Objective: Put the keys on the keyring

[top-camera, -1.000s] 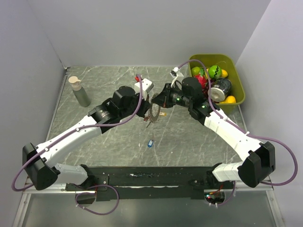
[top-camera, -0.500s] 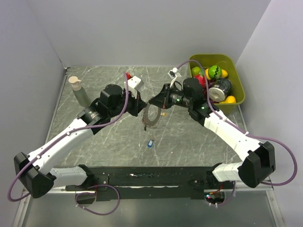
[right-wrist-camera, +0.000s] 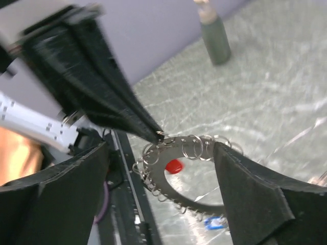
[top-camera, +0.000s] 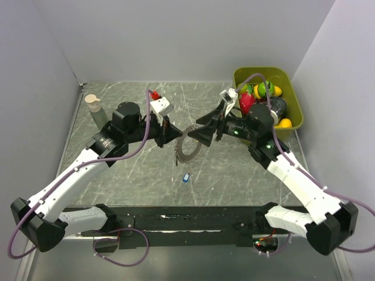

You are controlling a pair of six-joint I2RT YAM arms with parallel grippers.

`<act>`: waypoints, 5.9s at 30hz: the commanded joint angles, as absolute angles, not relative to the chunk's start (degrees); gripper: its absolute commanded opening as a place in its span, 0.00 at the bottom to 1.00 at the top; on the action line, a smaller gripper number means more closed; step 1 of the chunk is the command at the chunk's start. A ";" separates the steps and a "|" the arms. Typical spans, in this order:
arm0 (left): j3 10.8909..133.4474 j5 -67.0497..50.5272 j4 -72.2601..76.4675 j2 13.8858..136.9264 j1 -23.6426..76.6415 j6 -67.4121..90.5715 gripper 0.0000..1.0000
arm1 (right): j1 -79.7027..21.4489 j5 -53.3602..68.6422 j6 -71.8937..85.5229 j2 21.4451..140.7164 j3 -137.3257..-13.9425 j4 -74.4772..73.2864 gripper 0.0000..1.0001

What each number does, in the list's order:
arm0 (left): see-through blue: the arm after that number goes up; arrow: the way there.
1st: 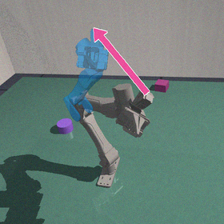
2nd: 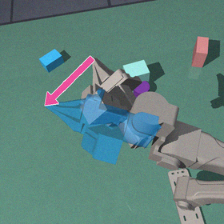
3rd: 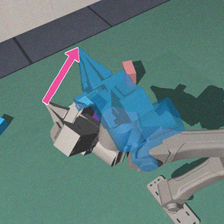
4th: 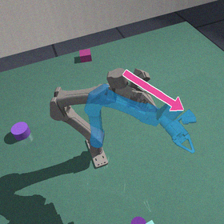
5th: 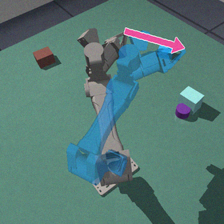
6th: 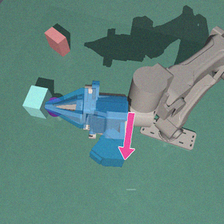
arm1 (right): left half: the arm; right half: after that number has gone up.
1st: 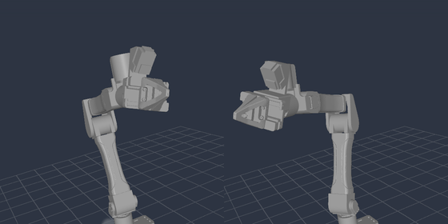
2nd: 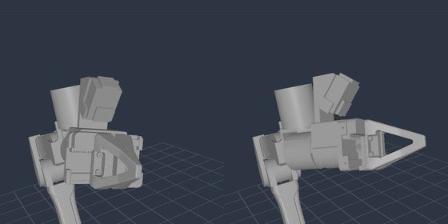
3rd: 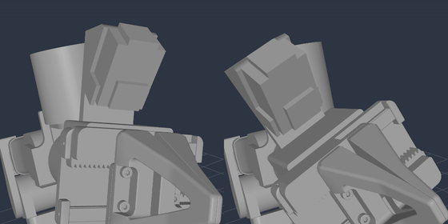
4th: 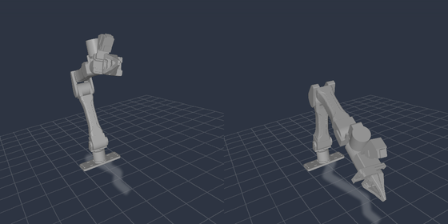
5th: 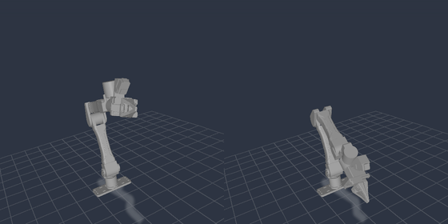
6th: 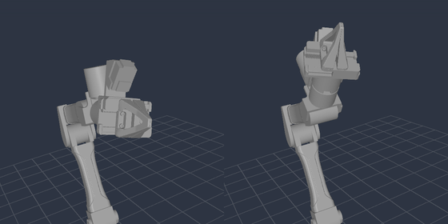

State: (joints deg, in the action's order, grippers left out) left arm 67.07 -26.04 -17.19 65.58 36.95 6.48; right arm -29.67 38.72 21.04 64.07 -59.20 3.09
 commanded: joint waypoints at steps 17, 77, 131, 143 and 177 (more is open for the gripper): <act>66.45 -43.77 -13.62 58.89 36.65 -5.98 0.01 | -28.92 67.85 2.11 67.23 -68.29 0.44 0.59; 64.87 -36.46 -2.99 55.72 33.76 2.90 0.44 | -31.38 55.11 13.17 64.69 -60.39 11.59 0.00; 63.29 -51.52 5.80 60.47 29.62 9.14 0.33 | -29.18 61.08 26.28 63.37 -55.11 31.55 0.00; 65.39 -60.03 5.98 61.96 28.65 12.13 0.34 | -29.09 63.02 26.81 64.69 -53.61 32.96 0.00; 64.95 -60.91 1.32 66.27 28.74 8.35 0.08 | -29.00 63.19 26.98 64.86 -54.23 32.34 0.00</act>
